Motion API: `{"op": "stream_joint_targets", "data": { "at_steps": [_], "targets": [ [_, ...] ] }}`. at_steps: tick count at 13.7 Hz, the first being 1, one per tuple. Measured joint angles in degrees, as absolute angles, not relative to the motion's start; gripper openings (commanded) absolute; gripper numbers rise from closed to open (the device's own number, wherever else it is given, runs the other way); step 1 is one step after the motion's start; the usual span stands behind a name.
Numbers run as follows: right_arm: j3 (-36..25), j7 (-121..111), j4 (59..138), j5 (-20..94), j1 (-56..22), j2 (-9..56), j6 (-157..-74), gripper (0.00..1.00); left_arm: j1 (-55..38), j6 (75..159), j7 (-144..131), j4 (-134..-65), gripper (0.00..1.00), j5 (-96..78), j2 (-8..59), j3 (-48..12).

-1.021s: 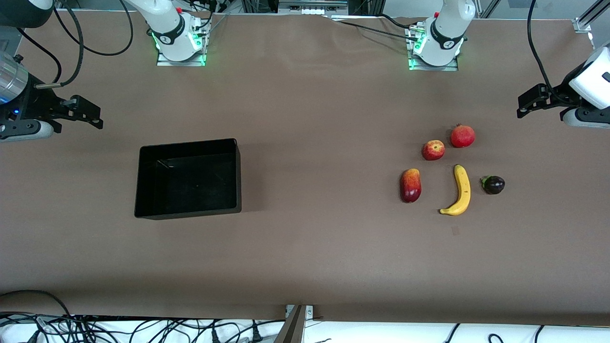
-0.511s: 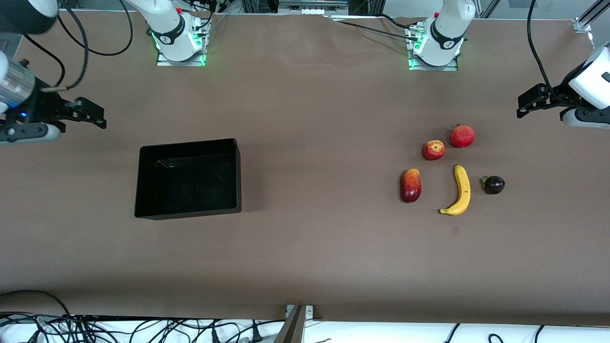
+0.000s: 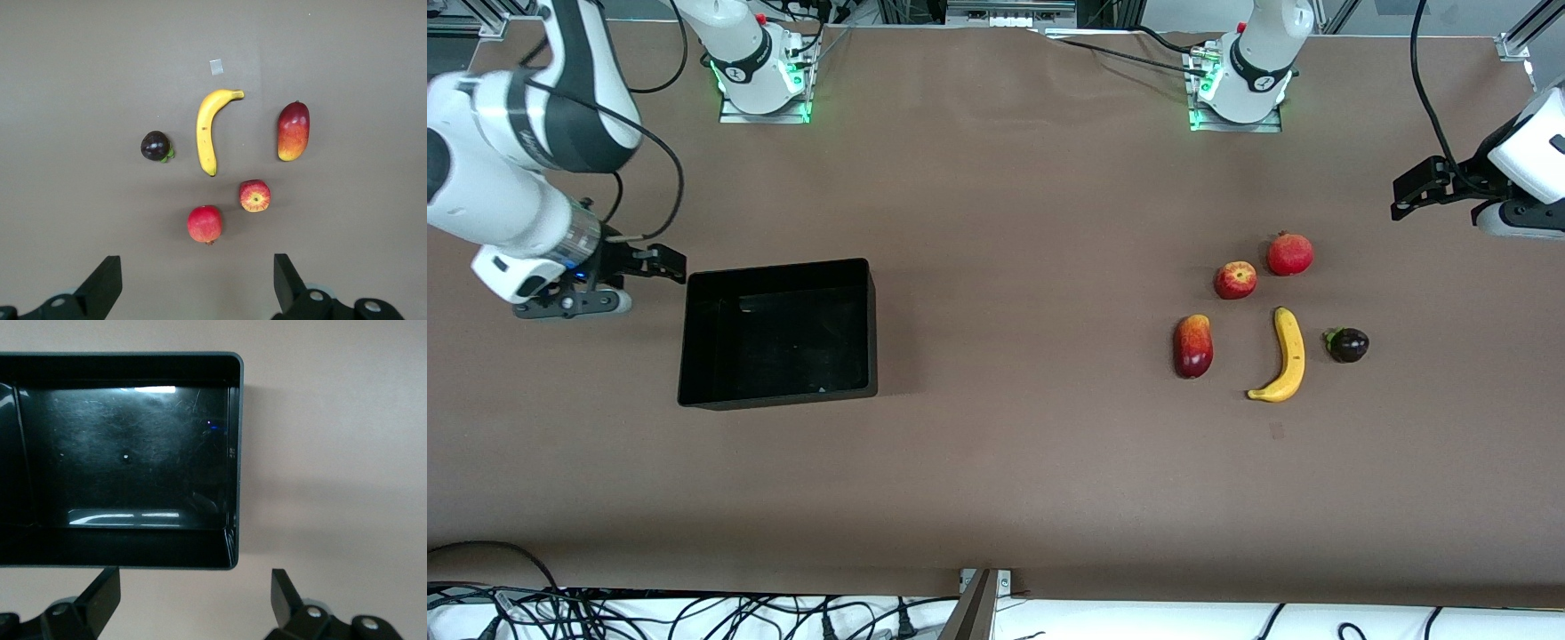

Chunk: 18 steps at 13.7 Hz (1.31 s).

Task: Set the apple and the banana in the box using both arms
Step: 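Reach the right gripper down to the rim of the black box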

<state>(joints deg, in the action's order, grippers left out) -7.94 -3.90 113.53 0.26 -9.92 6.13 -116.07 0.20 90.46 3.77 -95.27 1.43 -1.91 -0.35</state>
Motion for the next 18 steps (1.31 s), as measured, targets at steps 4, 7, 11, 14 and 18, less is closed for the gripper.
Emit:
{"op": "stream_joint_targets", "data": {
  "at_steps": [4, 7, 11, 14, 18],
  "targets": [
    [-7.94, -3.90, 120.41, 0.22, -9.92, 6.66, -125.69, 1.00, 0.20, 90.46, 3.77, -95.27, 1.00, 1.43, -1.91, -0.35],
    [-8.03, -4.02, 121.51, 0.21, -9.90, 9.26, -130.01, 1.00, 0.20, 90.46, 3.77, -95.27, 1.00, 1.43, -1.91, -0.35],
    [-10.23, -8.02, 121.65, 0.22, -9.57, 17.23, -139.22, 1.00, 0.19, 90.46, 3.77, -95.27, 1.00, 1.43, -1.91, -0.35],
    [-10.61, -8.82, 121.53, 0.23, -8.49, 21.13, -142.47, 0.77, 0.19, 90.46, 3.77, -95.27, 1.00, 1.43, -1.90, -0.35],
    [-10.60, -8.79, 121.52, 0.62, -8.35, 22.95, -142.90, 0.04, 0.19, 90.46, 3.77, -95.27, 1.00, 1.43, -1.90, -0.35]
  ]
}}
